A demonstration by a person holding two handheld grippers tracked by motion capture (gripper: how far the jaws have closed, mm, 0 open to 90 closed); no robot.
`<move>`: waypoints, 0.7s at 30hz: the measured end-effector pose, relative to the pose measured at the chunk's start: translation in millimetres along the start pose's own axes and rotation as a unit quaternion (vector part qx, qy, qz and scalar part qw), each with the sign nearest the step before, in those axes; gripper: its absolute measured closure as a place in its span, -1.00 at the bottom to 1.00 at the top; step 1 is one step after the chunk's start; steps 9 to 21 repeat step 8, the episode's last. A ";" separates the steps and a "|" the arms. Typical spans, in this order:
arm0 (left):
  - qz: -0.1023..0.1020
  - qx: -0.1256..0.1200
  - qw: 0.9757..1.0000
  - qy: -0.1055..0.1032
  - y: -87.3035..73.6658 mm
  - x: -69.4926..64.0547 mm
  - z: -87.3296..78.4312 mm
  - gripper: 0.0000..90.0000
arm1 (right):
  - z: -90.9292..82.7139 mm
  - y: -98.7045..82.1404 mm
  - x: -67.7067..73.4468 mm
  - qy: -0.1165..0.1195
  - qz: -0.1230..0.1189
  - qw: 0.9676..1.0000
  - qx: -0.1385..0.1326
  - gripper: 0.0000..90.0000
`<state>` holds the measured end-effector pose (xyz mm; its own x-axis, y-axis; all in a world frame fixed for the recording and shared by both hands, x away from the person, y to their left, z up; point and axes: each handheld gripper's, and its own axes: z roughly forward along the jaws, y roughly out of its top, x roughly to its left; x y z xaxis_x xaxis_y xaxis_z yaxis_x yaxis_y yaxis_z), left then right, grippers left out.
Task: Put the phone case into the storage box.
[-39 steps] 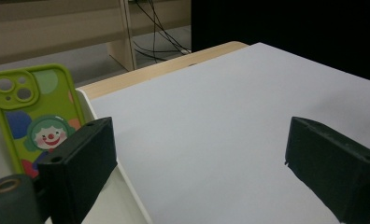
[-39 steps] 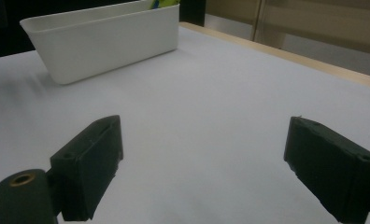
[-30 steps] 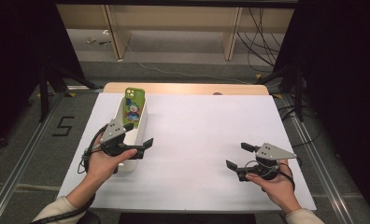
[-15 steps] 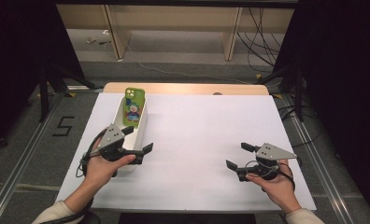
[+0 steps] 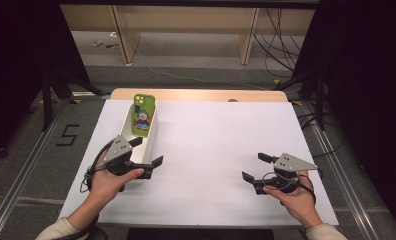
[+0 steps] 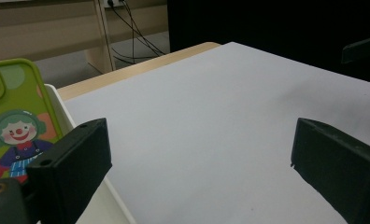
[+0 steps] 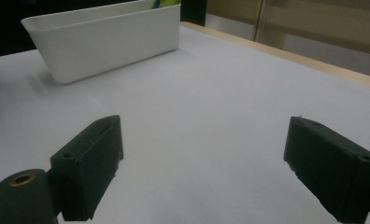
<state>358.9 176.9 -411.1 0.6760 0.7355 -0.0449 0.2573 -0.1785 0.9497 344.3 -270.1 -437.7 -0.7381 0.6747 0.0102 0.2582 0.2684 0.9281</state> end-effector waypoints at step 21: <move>-0.004 0.000 1.000 -0.007 -0.7 0.0 1.1 -0.89 | -0.5 -0.3 -0.9 0.000 -0.001 1.000 0.001 -0.71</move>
